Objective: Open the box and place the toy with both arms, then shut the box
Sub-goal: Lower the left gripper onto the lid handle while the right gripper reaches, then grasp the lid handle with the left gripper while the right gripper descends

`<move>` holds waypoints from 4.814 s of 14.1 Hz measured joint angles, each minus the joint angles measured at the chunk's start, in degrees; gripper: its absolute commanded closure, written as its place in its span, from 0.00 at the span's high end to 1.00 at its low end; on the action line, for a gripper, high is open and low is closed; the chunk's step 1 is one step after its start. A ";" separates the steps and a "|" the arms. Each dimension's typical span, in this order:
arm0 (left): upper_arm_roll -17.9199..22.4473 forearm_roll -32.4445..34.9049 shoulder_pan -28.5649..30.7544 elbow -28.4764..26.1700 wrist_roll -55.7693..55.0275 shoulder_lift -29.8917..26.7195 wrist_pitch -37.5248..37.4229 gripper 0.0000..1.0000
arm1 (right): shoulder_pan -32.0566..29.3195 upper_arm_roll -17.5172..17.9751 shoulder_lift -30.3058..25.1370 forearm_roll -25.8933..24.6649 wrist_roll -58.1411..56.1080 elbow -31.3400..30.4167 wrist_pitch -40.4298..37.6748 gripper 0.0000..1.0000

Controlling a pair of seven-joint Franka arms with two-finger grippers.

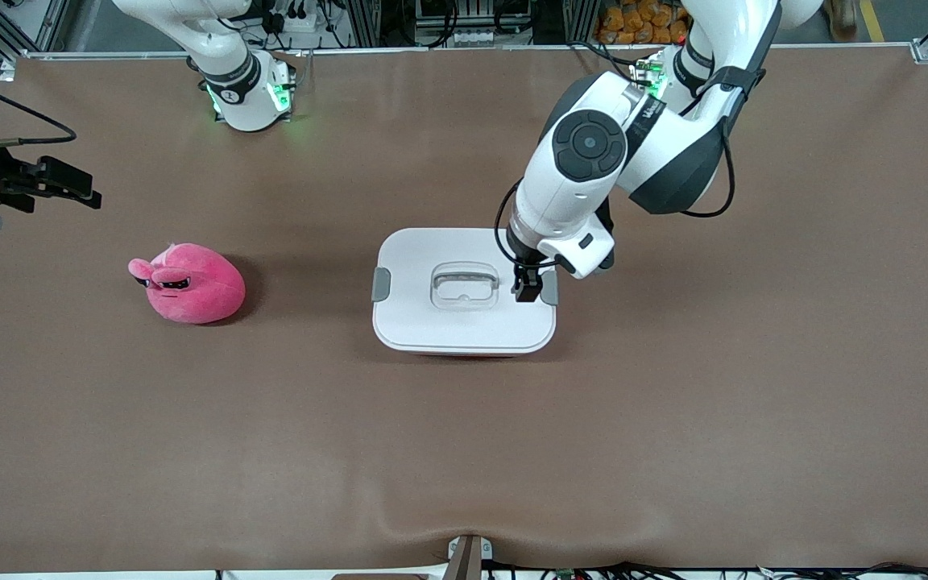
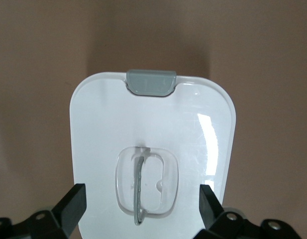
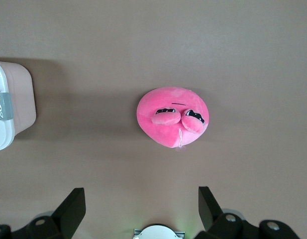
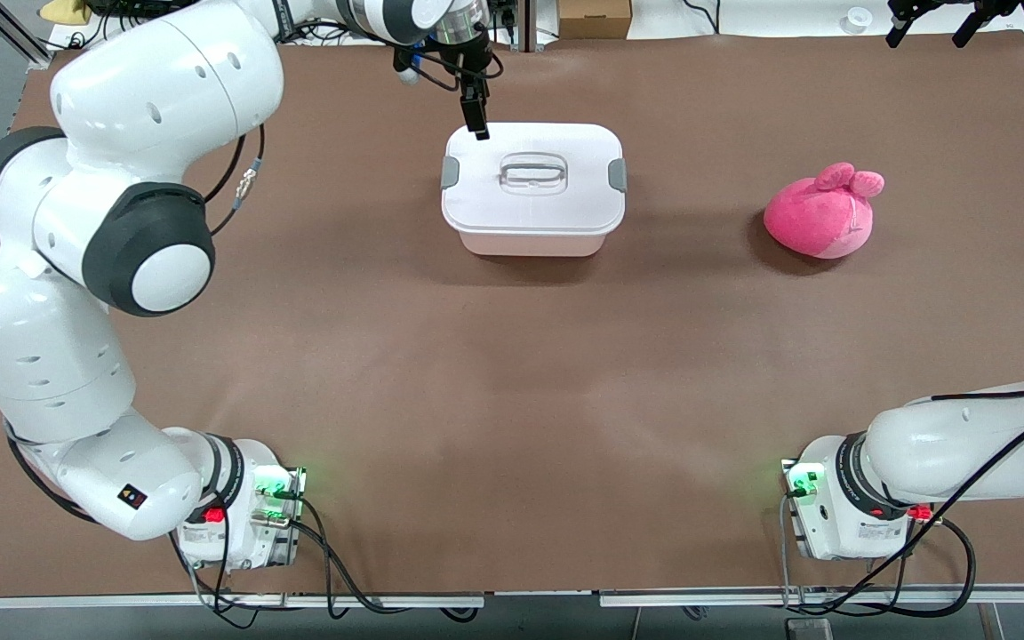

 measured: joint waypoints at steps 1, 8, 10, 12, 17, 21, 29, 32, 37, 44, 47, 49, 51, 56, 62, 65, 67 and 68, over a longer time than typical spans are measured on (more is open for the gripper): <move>0.02 0.00 -0.41 0.12 -0.51 0.37 0.61 1.00 | 0.00 0.00 0.06 0.00 0.00 0.00 0.00 1.00; 0.65 0.16 -5.16 2.88 -2.66 5.88 2.05 1.00 | 0.01 0.01 0.53 0.00 0.00 0.00 0.01 1.00; 0.78 0.64 -6.54 3.04 -2.69 6.83 2.16 1.00 | 0.02 0.01 0.56 0.00 0.00 0.00 0.01 1.00; 0.81 1.32 -7.31 3.08 -2.90 7.60 2.26 1.00 | 0.04 0.02 0.75 0.01 -0.01 0.00 0.07 1.00; 0.89 4.13 -7.62 3.16 -2.90 8.35 2.42 1.00 | 0.70 0.05 1.29 0.02 -0.01 0.00 0.38 1.00; 0.89 4.21 -7.90 3.17 -2.90 8.71 2.92 1.00 | 1.44 0.06 1.72 0.02 -0.02 -0.01 0.74 1.00; 0.89 7.45 -9.27 3.19 -6.46 10.68 6.55 0.98 | 3.10 0.11 10.48 0.02 -7.23 -1.69 7.12 1.00; 0.95 7.55 -9.30 3.20 -6.65 11.08 6.76 0.92 | 3.19 0.11 10.99 -0.07 -12.55 -6.35 11.26 1.00; 1.01 7.57 -9.30 3.40 -6.78 11.08 7.11 0.57 | 3.19 0.04 10.96 -2.65 -22.79 -11.97 15.90 1.00; 1.01 8.11 -9.65 3.44 -7.66 11.08 7.24 0.35 | 2.95 -0.28 10.79 -5.44 -45.82 -18.65 24.35 1.00; 1.02 8.31 -9.72 3.46 -8.06 11.08 7.24 0.26 | 2.60 -0.56 10.51 -5.95 -51.31 -20.94 24.93 1.00; 1.04 8.34 -9.71 3.47 -8.08 11.08 7.25 0.25 | 3.01 -0.38 9.83 -8.18 -52.36 -23.86 27.58 1.00; 1.11 8.35 -9.71 3.49 -8.10 11.08 7.25 0.25 | 4.72 -0.13 8.45 -10.63 -52.85 -27.64 31.74 1.00; 1.30 8.35 -9.67 3.51 -8.69 11.08 7.25 0.20 | 8.88 0.17 6.31 -19.19 -52.82 -32.74 36.92 1.00; 1.38 8.37 -9.66 3.51 -8.87 11.08 7.39 0.10 | 8.40 -0.17 6.25 -22.15 -54.23 -35.31 40.90 1.00; 1.42 8.41 -9.66 3.54 -8.87 11.08 7.44 0.05 | 6.52 -0.55 6.25 -22.25 -57.47 -36.43 43.56 1.00; 1.43 8.42 -9.65 3.54 -8.88 11.08 7.47 0.01 | 4.89 -0.60 6.25 -22.25 -60.12 -36.46 44.72 1.00; 1.43 8.42 -9.65 3.54 -8.88 11.08 7.50 0.00 | 4.56 -0.62 6.25 -22.25 -60.81 -36.49 45.02 0.99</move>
